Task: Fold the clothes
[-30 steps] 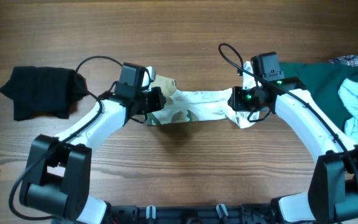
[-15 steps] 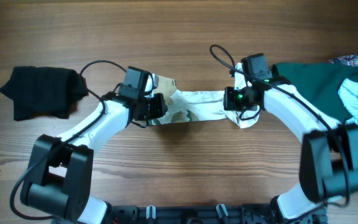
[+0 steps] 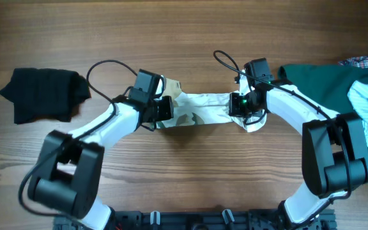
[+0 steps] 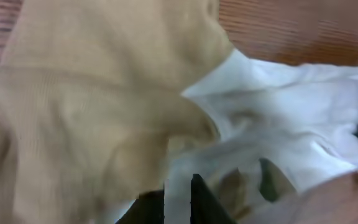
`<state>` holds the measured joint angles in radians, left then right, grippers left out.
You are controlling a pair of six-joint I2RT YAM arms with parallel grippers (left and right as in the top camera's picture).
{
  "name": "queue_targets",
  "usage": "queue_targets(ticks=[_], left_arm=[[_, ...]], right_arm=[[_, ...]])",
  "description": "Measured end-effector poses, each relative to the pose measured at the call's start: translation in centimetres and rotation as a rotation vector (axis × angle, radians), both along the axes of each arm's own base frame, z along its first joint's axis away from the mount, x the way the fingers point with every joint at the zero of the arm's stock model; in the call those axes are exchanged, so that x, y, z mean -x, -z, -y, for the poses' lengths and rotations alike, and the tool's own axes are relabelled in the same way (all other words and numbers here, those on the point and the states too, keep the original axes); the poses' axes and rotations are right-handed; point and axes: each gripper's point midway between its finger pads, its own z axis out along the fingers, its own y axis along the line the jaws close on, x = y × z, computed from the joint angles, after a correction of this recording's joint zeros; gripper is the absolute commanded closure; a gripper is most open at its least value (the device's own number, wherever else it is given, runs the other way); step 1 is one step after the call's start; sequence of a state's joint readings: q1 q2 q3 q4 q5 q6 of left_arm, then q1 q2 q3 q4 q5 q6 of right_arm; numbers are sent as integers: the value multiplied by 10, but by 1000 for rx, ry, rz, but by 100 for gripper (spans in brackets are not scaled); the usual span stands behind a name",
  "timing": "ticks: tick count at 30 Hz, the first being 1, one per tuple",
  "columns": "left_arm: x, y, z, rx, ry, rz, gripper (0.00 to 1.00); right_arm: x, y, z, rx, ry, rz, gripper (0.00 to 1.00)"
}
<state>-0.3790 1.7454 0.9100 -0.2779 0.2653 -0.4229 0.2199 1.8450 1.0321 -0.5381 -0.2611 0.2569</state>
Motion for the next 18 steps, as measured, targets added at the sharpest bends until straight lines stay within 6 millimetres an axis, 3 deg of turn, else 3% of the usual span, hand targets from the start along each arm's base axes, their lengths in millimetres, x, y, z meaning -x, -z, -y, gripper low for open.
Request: queue_targets(ticks=[3, 6, 10, 14, 16, 18], left_arm=[[-12, 15, 0, -10, -10, 22, 89], [-31, 12, -5, -10, -44, 84, 90], [-69, -10, -28, -8, -126, 154, 89], [-114, -51, -45, 15, -194, 268, 88], [-120, -57, -49, 18, -206, 283, 88], [-112, -54, -46, 43, -185, 236, 89]], right_arm=[[0, 0, 0, 0, 0, 0, 96], [0, 0, 0, 1, 0, -1, 95], [1, 1, 2, 12, 2, -3, 96], [1, 1, 3, 24, 1, -4, 96], [2, 1, 3, 29, 1, -7, 96], [2, 1, 4, 32, 1, -8, 96]])
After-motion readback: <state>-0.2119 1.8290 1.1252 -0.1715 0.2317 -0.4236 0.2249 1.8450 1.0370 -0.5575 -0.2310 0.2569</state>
